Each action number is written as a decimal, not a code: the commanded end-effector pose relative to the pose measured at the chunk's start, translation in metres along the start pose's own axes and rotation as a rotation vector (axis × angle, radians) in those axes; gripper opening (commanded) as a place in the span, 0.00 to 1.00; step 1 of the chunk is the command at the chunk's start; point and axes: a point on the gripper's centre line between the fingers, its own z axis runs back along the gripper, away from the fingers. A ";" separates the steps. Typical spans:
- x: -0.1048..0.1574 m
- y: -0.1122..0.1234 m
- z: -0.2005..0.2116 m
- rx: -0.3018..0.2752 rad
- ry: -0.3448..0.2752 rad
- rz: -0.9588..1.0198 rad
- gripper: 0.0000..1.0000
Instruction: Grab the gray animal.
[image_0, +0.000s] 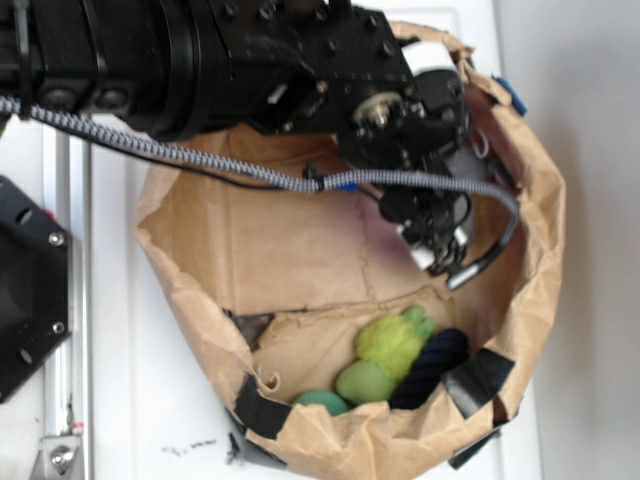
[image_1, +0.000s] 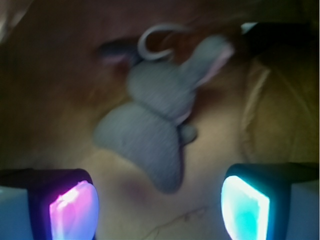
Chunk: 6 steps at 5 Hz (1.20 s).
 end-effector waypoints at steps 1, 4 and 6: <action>0.021 -0.003 0.014 -0.037 -0.120 0.106 1.00; 0.025 -0.012 -0.025 -0.063 -0.087 0.078 1.00; 0.025 0.000 -0.043 -0.021 -0.065 0.072 1.00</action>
